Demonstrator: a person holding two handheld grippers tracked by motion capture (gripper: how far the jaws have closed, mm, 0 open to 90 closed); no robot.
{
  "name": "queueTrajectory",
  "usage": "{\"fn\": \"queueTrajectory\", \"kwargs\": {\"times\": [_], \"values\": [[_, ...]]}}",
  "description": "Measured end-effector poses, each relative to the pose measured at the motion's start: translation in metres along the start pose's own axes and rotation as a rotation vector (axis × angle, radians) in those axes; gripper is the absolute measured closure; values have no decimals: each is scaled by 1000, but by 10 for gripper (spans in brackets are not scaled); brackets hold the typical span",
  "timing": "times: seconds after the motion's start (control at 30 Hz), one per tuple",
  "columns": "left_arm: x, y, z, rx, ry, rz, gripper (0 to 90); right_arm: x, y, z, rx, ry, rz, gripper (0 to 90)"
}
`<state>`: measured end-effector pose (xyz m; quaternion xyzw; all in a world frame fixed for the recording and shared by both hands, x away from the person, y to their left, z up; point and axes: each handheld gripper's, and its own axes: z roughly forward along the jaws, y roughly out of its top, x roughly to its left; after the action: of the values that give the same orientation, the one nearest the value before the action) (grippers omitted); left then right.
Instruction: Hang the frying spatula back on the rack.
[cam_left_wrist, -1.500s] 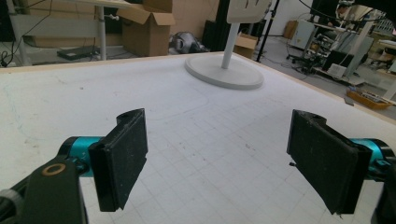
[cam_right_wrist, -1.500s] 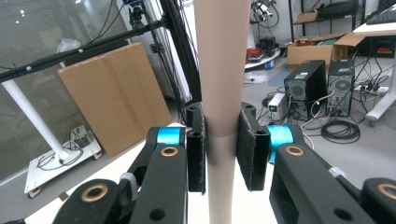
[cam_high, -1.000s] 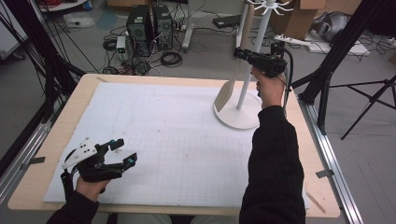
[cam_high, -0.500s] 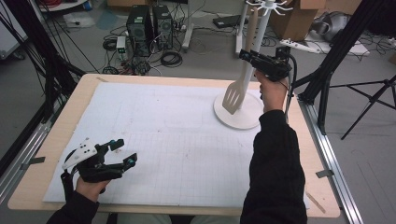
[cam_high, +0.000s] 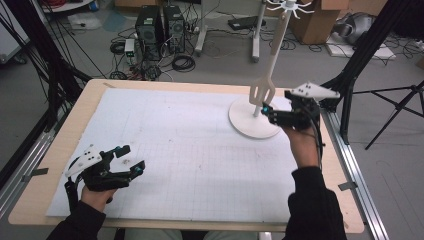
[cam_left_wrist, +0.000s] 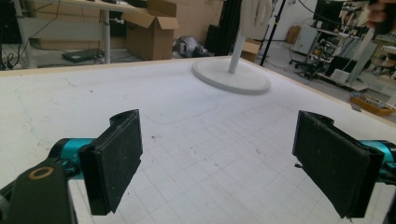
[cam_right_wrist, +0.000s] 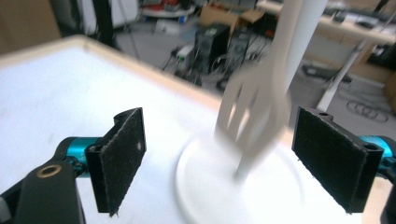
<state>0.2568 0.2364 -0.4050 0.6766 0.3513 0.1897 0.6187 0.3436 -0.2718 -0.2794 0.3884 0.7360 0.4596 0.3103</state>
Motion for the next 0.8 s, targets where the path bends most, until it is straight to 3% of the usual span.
{"fn": "queueTrajectory", "kwargs": {"times": [0.13,0.3,0.4,0.5,0.6,0.8], "values": [[0,-1,2,2,-4,13,165,14,-39,-19,22,30,-9,150],[4,-2,4,-36,3,34,156,35,-87,-35,36,33,-11,150],[7,-6,7,-26,-14,5,140,46,-110,-42,36,35,-35,150],[6,-6,8,-20,-12,6,139,53,-130,-51,-1,41,-13,149],[2,-5,5,-39,-3,17,140,57,-140,-55,23,71,-31,148],[-2,-4,-5,-52,18,29,140,56,-139,-56,-17,74,-21,148]]}}
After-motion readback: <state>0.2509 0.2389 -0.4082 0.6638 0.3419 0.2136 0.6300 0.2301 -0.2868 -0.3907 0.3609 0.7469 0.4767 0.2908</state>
